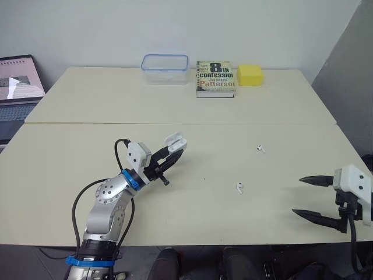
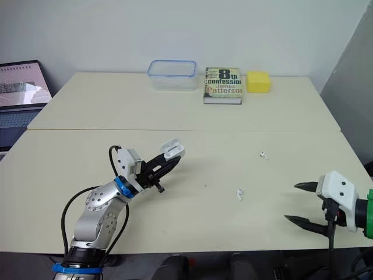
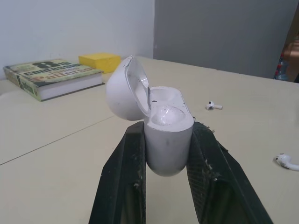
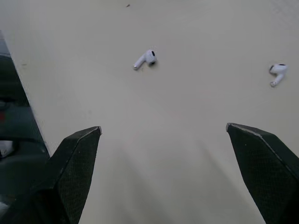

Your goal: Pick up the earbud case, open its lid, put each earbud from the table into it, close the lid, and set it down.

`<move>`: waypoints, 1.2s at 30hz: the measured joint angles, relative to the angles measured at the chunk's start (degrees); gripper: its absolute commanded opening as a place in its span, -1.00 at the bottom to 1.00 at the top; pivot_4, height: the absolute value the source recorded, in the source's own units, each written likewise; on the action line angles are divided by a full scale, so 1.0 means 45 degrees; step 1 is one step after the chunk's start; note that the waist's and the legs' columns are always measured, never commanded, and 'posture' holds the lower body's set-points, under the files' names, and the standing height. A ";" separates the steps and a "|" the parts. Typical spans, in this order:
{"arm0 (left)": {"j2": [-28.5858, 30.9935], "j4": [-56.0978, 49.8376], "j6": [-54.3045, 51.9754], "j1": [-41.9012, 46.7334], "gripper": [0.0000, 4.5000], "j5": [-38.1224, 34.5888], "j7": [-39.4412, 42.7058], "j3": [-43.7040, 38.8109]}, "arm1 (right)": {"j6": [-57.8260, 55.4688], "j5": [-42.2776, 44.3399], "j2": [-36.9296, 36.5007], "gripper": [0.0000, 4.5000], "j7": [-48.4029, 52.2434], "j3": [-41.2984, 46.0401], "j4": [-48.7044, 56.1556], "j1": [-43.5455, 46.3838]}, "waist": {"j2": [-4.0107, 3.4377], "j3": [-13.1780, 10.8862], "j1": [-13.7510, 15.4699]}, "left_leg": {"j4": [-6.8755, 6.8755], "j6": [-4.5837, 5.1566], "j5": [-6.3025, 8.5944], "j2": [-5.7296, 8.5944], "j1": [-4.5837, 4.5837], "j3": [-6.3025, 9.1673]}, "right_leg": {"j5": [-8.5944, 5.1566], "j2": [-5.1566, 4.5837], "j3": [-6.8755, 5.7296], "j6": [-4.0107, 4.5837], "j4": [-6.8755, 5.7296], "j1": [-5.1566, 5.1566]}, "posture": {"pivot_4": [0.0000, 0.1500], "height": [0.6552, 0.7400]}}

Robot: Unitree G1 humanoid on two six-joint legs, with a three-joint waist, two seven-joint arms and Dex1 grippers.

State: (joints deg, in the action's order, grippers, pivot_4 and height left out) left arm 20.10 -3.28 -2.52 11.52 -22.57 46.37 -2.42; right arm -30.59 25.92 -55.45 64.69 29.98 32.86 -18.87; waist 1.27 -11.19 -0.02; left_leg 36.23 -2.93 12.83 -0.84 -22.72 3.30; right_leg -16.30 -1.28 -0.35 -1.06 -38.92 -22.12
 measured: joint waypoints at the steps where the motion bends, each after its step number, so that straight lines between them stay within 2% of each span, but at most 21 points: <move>1: 0.0005 0.0004 0.0000 -0.0004 -0.65 0.0000 0.0031 -0.0001 | -0.0180 -0.0043 0.0202 1.00 -0.0462 -0.0176 0.0259 0.0033 | 0.0005 0.0003 -0.0009 | 0.0000 0.0000 0.0000 -0.0002 0.0002 0.0000 | 0.0002 0.0001 0.0000 -0.0003 0.0000 0.0000 | 1.00 1.00; 5: 0.0021 0.0077 0.0006 -0.0020 -0.65 0.0005 0.0107 -0.0005 | -0.1175 -0.0631 0.1377 1.00 -0.2878 -0.1862 0.1059 0.0827 | 0.0028 0.0023 -0.0026 | 0.0001 -0.0002 0.0000 -0.0006 0.0007 0.0001 | 0.0002 0.0003 -0.0001 -0.0003 -0.0003 0.0003 | 1.00 1.00; 10: 0.0002 0.0162 0.0011 -0.0043 -0.65 0.0040 0.0119 0.0112 | -0.2533 -0.2096 0.4230 1.00 -0.6580 -0.5681 0.1351 0.2707 | 0.0032 0.0036 -0.0030 | -0.0009 -0.0006 -0.0002 -0.0006 -0.0011 0.0008 | 0.0002 0.0004 -0.0002 -0.0003 -0.0003 -0.0022 | 1.00 1.00; 14: 0.0009 0.0215 0.0029 -0.0059 -0.65 0.0062 0.0123 0.0120 | -0.3020 -0.3126 0.5687 1.00 -0.8475 -0.7428 0.1112 0.3291 | 0.0033 0.0037 -0.0015 | -0.0007 -0.0007 -0.0003 0.0001 -0.0021 0.0012 | 0.0002 -0.0003 -0.0005 -0.0003 0.0004 -0.0023 | 1.00 1.00; 19: 0.0009 0.0218 0.0046 -0.0070 -0.65 0.0092 0.0127 0.0128 | -0.2991 -0.4113 0.6857 1.00 -0.9962 -0.8323 0.0371 0.3386 | 0.0033 0.0038 -0.0024 | -0.0006 -0.0007 -0.0003 0.0000 -0.0013 0.0011 | 0.0002 -0.0005 -0.0003 -0.0003 -0.0002 -0.0023 | 1.00 1.00; 25: 0.0020 0.0220 0.0047 -0.0069 -0.65 0.0112 0.0130 0.0130 | -0.2827 -0.4481 0.7705 1.00 -1.0766 -0.8480 0.0111 0.3366 | 0.0029 0.0061 -0.0031 | -0.0007 -0.0006 -0.0003 -0.0008 -0.0001 0.0013 | 0.0003 0.0002 -0.0005 -0.0002 -0.0009 -0.0016 | 1.00 1.00; 29: 0.0023 0.0220 0.0047 -0.0054 -0.65 0.0161 0.0129 0.0155 | -0.3364 -0.4382 0.8146 0.45 -1.0835 -0.8494 0.0193 0.3354 | 0.0023 0.0096 -0.0032 | -0.0007 -0.0005 -0.0003 -0.0010 0.0002 0.0012 | 0.0002 0.0004 -0.0004 -0.0002 -0.0009 -0.0013 | 1.00 1.00; 36: 0.0032 0.0218 0.0047 -0.0053 -0.65 0.0216 0.0117 0.0199 | -0.4259 -0.3985 0.7478 -0.66 -1.0419 -0.8535 0.1073 0.3051 | 0.0024 0.0115 0.0009 | -0.0007 -0.0004 -0.0002 0.0002 -0.0005 0.0015 | 0.0002 -0.0004 -0.0007 -0.0002 0.0005 -0.0009 | 1.00 1.00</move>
State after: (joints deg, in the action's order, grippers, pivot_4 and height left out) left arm 20.25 -2.30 -2.30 11.28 -21.59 46.89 -1.53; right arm -49.76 7.98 -21.80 17.81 -8.43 37.69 -5.14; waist 1.37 -10.67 0.02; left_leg 36.20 -2.95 12.82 -0.83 -22.74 3.37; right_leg -16.29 -1.30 -0.38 -1.06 -38.90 -22.16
